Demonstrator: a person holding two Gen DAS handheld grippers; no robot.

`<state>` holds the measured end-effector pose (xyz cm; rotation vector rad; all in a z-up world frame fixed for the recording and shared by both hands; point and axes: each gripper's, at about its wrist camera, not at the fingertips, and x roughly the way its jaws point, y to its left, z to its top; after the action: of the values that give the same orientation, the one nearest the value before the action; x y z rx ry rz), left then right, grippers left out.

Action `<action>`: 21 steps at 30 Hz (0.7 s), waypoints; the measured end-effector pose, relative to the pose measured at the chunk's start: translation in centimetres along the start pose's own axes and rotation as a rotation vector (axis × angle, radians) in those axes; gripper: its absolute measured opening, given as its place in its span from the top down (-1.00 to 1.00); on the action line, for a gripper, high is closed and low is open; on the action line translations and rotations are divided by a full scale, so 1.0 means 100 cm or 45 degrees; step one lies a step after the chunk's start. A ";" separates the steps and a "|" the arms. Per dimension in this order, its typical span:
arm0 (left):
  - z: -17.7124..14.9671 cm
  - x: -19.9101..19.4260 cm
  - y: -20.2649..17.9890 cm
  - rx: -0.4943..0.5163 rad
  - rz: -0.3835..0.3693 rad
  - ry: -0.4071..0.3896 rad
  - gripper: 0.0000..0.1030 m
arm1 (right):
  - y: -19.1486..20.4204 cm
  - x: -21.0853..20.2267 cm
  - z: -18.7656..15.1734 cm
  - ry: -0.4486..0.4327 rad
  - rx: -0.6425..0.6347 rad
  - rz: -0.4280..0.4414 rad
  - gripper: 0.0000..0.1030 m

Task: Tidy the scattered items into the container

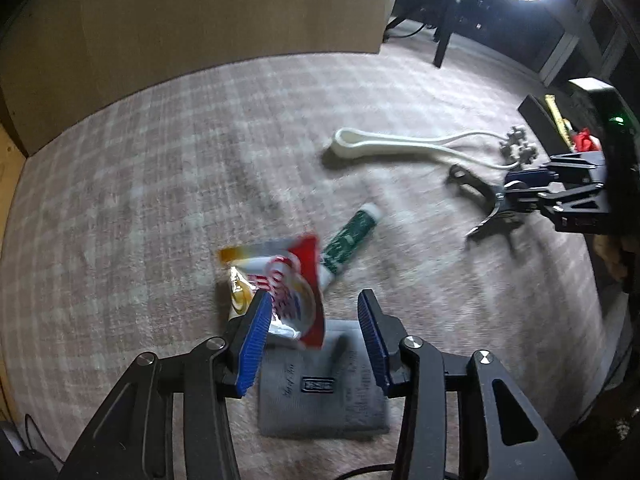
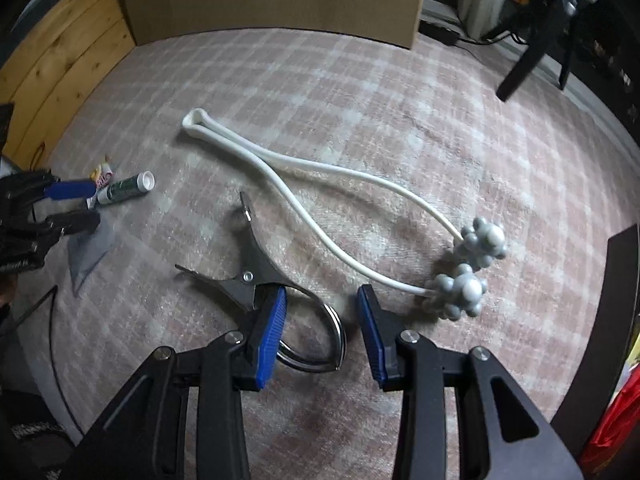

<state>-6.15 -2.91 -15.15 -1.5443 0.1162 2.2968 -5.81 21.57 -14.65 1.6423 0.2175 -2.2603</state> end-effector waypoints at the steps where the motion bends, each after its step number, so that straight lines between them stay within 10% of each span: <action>1: 0.000 0.000 0.003 -0.012 -0.003 -0.005 0.35 | -0.001 0.001 0.000 -0.002 0.002 0.007 0.34; 8: -0.004 -0.002 0.028 -0.087 -0.036 -0.027 0.60 | -0.016 0.004 -0.003 -0.024 0.085 0.050 0.77; 21: -0.014 -0.030 0.054 -0.216 -0.028 -0.133 0.98 | -0.025 0.009 -0.001 -0.069 0.176 0.086 0.82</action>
<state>-5.81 -9.08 -13.73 -1.4915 -0.1255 2.4181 -6.84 23.78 -15.74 1.6267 -0.0071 -2.3104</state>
